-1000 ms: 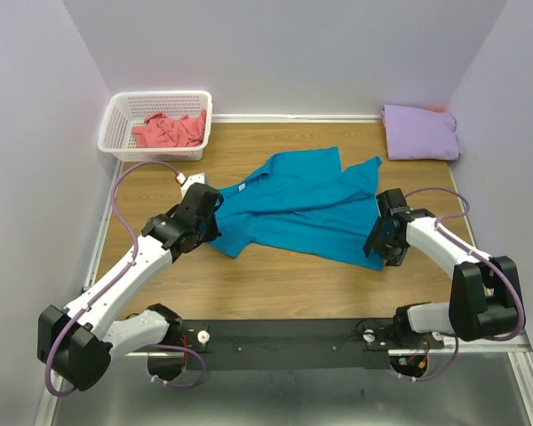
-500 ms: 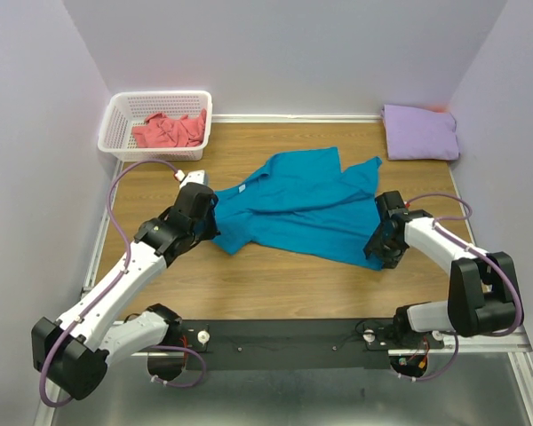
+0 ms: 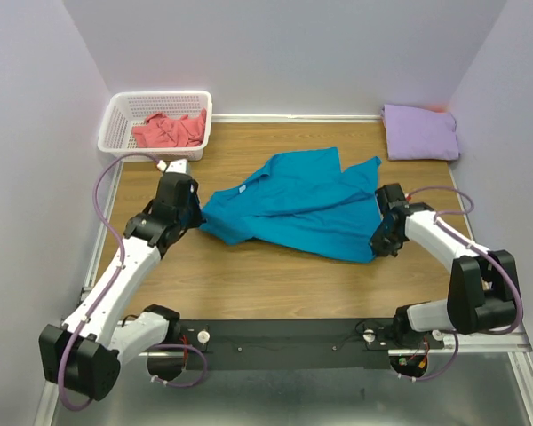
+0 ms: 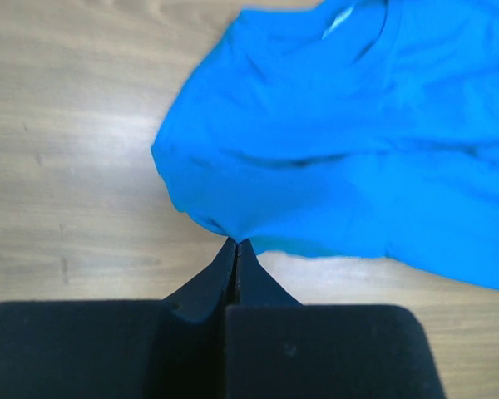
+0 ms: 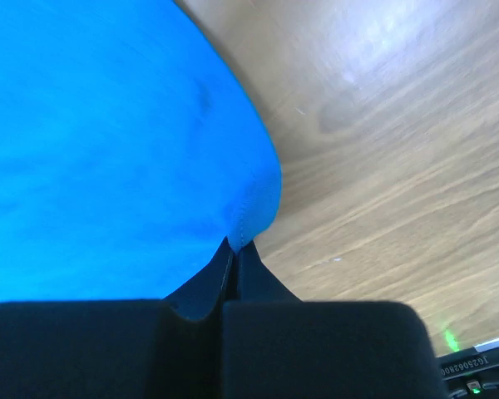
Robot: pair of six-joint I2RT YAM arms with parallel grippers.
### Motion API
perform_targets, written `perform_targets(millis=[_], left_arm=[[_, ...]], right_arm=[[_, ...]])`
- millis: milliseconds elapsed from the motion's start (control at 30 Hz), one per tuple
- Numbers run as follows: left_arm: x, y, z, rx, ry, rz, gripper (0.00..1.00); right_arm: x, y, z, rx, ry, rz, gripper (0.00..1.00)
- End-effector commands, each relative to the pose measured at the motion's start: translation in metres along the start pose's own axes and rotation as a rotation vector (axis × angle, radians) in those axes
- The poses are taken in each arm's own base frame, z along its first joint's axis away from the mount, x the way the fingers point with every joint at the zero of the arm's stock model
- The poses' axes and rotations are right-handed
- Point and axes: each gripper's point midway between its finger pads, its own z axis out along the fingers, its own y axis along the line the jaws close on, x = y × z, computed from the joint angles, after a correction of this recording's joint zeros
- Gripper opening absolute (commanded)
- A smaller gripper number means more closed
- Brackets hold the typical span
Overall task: Fold and stack the t-shirts
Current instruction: Flatten the tshirt out
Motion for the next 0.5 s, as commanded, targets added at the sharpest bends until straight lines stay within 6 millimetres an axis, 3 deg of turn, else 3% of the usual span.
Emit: perform_targets(millis=[0,100,133,167,200,233,300,333,400,433,467], left_arm=[[-0.069,-0.011,-0.006,0.020,-0.158,0.009,0.00],[-0.112,-0.001,-0.007,-0.048,-0.239,-0.022,0.00],[-0.144,-0.005,-0.022,-0.044,-0.314,-0.046,0.00],[-0.161,0.000,-0.025,-0.066,-0.343,-0.073,0.00],[-0.178,-0.002,-0.033,-0.064,-0.383,-0.089,0.00],[-0.211,-0.008,-0.056,-0.047,-0.466,-0.114,0.00],[-0.241,-0.006,-0.074,-0.055,-0.543,-0.149,0.00],[-0.269,-0.012,-0.098,-0.035,-0.620,-0.172,0.00],[-0.296,-0.012,-0.130,-0.022,-0.713,-0.203,0.00],[-0.317,-0.016,-0.163,0.002,-0.797,-0.222,0.00],[-0.326,-0.017,-0.185,0.015,-0.848,-0.229,0.00]], right_arm=[[-0.058,0.026,-0.042,-0.036,-0.164,-0.037,0.01],[-0.108,0.054,-0.083,-0.093,-0.290,-0.081,0.01],[-0.119,0.061,-0.092,-0.104,-0.314,-0.092,0.01],[-0.144,0.078,-0.116,-0.138,-0.367,-0.114,0.01],[-0.142,0.075,-0.110,-0.114,-0.351,-0.138,0.01],[-0.170,0.091,-0.144,-0.164,-0.436,-0.126,0.01],[-0.193,0.099,-0.169,-0.175,-0.504,-0.149,0.01],[-0.215,0.109,-0.207,-0.227,-0.588,-0.146,0.00],[-0.233,0.114,-0.242,-0.266,-0.664,-0.147,0.01],[-0.239,0.115,-0.258,-0.280,-0.698,-0.151,0.00],[-0.248,0.114,-0.289,-0.312,-0.764,-0.149,0.01]])
